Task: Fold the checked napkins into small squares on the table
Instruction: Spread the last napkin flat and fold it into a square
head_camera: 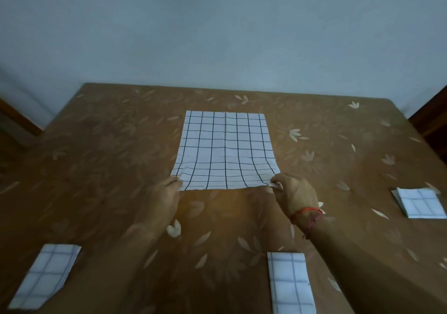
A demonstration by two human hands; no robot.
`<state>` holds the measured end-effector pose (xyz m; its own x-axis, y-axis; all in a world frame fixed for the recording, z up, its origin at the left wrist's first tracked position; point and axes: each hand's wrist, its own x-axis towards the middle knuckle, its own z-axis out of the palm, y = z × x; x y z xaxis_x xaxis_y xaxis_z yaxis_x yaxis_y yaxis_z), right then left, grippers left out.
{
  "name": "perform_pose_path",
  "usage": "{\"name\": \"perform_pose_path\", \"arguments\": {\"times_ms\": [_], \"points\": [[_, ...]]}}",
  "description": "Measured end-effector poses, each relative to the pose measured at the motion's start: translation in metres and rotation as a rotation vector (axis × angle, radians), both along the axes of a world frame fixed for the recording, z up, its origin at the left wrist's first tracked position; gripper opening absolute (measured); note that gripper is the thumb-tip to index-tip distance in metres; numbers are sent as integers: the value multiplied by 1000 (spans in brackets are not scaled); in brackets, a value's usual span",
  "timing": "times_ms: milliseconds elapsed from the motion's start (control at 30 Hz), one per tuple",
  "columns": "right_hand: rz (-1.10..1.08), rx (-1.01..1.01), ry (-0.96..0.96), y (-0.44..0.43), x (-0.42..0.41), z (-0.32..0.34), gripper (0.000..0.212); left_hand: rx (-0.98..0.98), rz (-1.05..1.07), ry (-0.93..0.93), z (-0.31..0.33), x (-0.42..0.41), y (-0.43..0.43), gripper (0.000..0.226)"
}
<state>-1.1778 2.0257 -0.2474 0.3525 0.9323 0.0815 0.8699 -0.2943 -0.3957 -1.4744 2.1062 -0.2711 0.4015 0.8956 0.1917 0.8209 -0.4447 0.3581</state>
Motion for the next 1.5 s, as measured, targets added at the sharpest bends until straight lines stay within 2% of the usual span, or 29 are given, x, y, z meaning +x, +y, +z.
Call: {"name": "perform_pose_path", "arguments": {"times_ms": [333,500,667,833,900,933,967,1033,1067,1167,1333,1400,1500], "points": [[-59,-185,72,-66,-45,26,22,-164,83,-77,30,-78,-74,17],[8,-177,171,-100,-70,29,15,-212,84,-148,47,-112,-118,15],[79,-179,241,-129,-85,33,16,-286,178,-254,53,-139,-150,19],[136,-189,300,-151,-92,44,13,-479,224,-165,54,-158,-175,16],[139,-236,310,-156,-93,45,17,-243,446,-264,55,-153,-176,18],[141,-257,313,-158,-93,46,19,-189,508,-319,54,-156,-177,19],[137,-276,315,-160,-92,47,21,-254,453,-296,61,-161,-181,21],[131,-306,316,-162,-90,46,28,-552,233,-255,70,-177,-191,22],[125,-319,323,-164,-89,48,32,-602,217,-279,70,-184,-192,17],[127,-358,348,-169,-90,49,34,-579,221,-353,79,-193,-195,2],[126,-354,441,-173,-95,54,28,-576,215,-407,85,-197,-186,15],[88,-321,473,-170,-98,56,26,-556,239,-433,83,-194,-180,12],[16,-245,485,-160,-100,52,35,-504,287,-448,79,-186,-171,14]]}}
